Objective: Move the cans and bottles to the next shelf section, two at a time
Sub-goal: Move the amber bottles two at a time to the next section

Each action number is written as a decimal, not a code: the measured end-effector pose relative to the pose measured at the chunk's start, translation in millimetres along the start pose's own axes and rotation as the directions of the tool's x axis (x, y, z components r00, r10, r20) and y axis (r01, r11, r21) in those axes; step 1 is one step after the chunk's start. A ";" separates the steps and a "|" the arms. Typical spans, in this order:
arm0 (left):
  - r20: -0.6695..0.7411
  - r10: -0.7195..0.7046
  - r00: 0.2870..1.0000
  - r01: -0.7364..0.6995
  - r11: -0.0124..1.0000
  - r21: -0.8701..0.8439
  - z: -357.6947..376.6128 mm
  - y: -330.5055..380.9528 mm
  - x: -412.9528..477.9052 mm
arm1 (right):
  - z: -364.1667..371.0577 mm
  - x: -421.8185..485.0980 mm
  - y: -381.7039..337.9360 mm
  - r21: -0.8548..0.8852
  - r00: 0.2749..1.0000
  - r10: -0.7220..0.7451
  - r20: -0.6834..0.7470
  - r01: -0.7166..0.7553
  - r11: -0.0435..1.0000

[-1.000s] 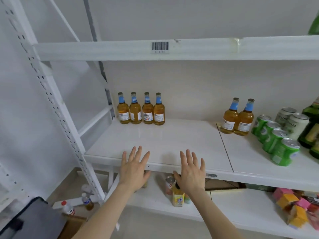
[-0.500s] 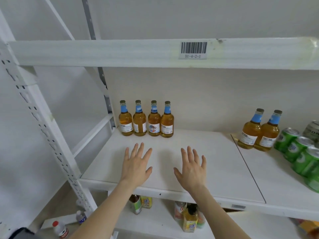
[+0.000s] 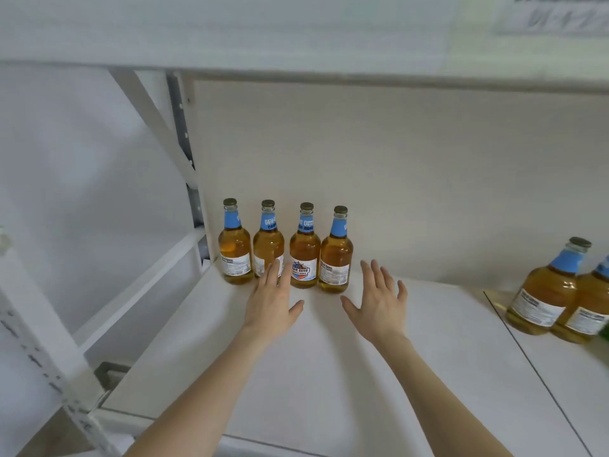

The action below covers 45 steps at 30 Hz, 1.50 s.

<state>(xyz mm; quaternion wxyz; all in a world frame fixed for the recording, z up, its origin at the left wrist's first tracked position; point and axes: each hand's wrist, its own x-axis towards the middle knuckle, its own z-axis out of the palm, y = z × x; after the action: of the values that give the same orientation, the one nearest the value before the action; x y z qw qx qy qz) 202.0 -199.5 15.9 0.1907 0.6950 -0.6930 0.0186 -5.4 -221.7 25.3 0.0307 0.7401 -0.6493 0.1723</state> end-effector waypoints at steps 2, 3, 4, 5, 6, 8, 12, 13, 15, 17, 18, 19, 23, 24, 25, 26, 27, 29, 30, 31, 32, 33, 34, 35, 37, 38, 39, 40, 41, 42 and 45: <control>-0.016 -0.005 1.000 0.003 0.996 -0.087 14.1 -8.4 16.3 | 12.7 17.0 3.4 0.023 1.000 0.009 -0.029 -0.008 1.000; -0.022 -0.006 1.000 0.003 0.992 -0.130 20.2 -11.7 23.2 | 19.3 24.6 5.1 0.040 0.999 0.012 -0.043 -0.010 0.999; -0.024 -0.004 1.000 0.000 0.984 -0.178 26.5 -14.3 29.6 | 25.2 31.6 6.5 0.063 0.999 0.014 -0.053 -0.011 0.998; -0.025 0.004 1.000 -0.010 0.972 -0.233 33.8 -16.7 36.1 | 31.0 38.5 7.4 0.094 0.998 0.016 -0.058 -0.011 0.996; -0.020 0.013 1.000 -0.018 0.955 -0.295 40.6 -18.0 41.9 | 37.0 45.5 8.0 0.135 0.998 0.016 -0.060 -0.008 0.991; -0.006 0.013 1.000 -0.014 0.895 -0.446 53.1 -19.6 53.9 | 46.5 59.2 7.3 0.256 0.999 0.013 -0.050 0.000 0.967; 0.023 -0.042 0.999 0.046 0.757 -0.652 73.6 -21.7 75.5 | 57.4 80.5 0.9 0.684 1.000 0.009 -0.008 -0.001 0.730; 0.021 -0.055 0.998 0.055 0.727 -0.684 77.6 -22.0 79.8 | 58.7 83.8 -1.1 0.764 1.000 0.027 0.006 -0.022 0.645; 0.025 -0.079 0.997 0.072 0.675 -0.735 82.6 -21.7 87.0 | 60.1 89.7 -4.7 0.867 0.996 0.062 0.058 -0.081 0.491; 0.034 -0.101 0.994 0.091 0.635 -0.768 83.8 -19.9 92.0 | 64.5 95.9 -5.3 0.917 0.992 0.074 0.099 -0.120 0.381; 0.039 -0.112 0.993 0.100 0.613 -0.784 84.7 -19.4 94.6 | 66.7 98.1 -5.2 0.930 0.991 0.073 0.110 -0.129 0.344; 0.054 -0.125 0.991 0.117 0.588 -0.801 85.1 -19.2 97.2 | 68.0 99.6 -5.0 0.942 0.991 0.072 0.116 -0.133 0.310; 0.118 -0.152 0.981 0.179 0.500 -0.847 82.8 -19.6 102.5 | 72.1 102.8 -1.1 0.965 0.987 0.091 0.132 -0.150 0.218; 0.124 -0.156 0.980 0.186 0.495 -0.849 81.8 -19.7 102.1 | 72.3 102.7 0.9 0.966 0.987 0.091 0.132 -0.149 0.211; 0.126 -0.159 0.979 0.189 0.490 -0.851 80.7 -20.2 101.1 | 71.6 101.6 2.9 0.967 0.987 0.087 0.136 -0.151 0.206; 0.124 -0.159 0.979 0.188 0.496 -0.848 79.0 -20.3 99.4 | 71.0 99.9 5.4 0.967 0.987 0.076 0.143 -0.156 0.201; 0.121 -0.155 0.980 0.184 0.507 -0.842 76.7 -20.5 97.7 | 69.8 97.4 7.5 0.969 0.987 0.061 0.147 -0.156 0.192; 0.122 -0.134 0.983 0.176 0.540 -0.823 73.2 -21.3 95.2 | 65.1 90.8 10.8 0.973 0.987 0.035 0.157 -0.161 0.164; 0.133 -0.119 0.984 0.177 0.556 -0.812 71.6 -21.0 93.4 | 62.9 87.5 12.9 0.974 0.986 0.031 0.165 -0.167 0.152; 0.145 -0.108 0.984 0.180 0.565 -0.805 69.9 -20.1 91.1 | 60.2 84.0 14.4 0.974 0.985 0.034 0.171 -0.174 0.144; 0.154 -0.100 0.983 0.183 0.570 -0.801 67.7 -18.8 87.6 | 56.6 79.7 15.5 0.973 0.983 0.041 0.181 -0.185 0.137; 0.166 -0.096 0.981 0.191 0.570 -0.799 66.6 -18.2 84.4 | 52.0 74.9 15.3 0.972 0.980 0.051 0.193 -0.198 0.125; 0.179 -0.096 0.979 0.201 0.568 -0.798 64.4 -17.2 80.5 | 48.3 70.1 15.2 0.970 0.976 0.066 0.209 -0.215 0.112; 0.187 -0.093 0.978 0.206 0.565 -0.799 61.6 -16.2 76.3 | 45.1 65.2 15.5 0.966 0.970 0.084 0.229 -0.237 0.099; 0.220 -0.092 0.971 0.235 0.535 -0.812 54.3 -14.2 66.6 | 40.1 55.5 16.2 0.956 0.953 0.124 0.277 -0.287 0.068; 0.247 -0.091 0.965 0.259 0.501 -0.826 51.1 -13.5 61.5 | 37.9 50.4 16.4 0.949 0.942 0.142 0.303 -0.312 0.048; 0.275 -0.089 0.957 0.284 0.467 -0.837 49.7 -13.8 57.1 | 36.1 45.3 17.0 0.941 0.931 0.161 0.329 -0.337 0.027; 0.298 -0.085 0.951 0.305 0.428 -0.851 46.5 -13.1 51.0 | 34.7 40.1 18.2 0.932 0.917 0.180 0.356 -0.363 0.005; 0.318 -0.088 0.944 0.326 0.392 -0.860 43.6 -12.1 44.6 | 32.6 34.8 19.2 0.922 0.902 0.198 0.383 -0.387 -0.018; 0.331 -0.096 0.939 0.344 0.353 -0.870 40.3 -10.4 38.1 | 30.7 29.6 20.8 0.913 0.889 0.214 0.405 -0.407 -0.037; 0.366 -0.142 0.920 0.392 0.281 -0.876 31.7 -5.4 18.0 | 23.7 13.2 26.0 0.889 0.858 0.234 0.456 -0.454 -0.069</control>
<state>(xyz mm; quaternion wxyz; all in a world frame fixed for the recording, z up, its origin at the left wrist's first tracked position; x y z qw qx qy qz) 200.3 -226.0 -9.5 0.4787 0.5601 -0.4641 -0.4918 -24.3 -244.6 2.3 -0.5823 0.3716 -0.5121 0.5105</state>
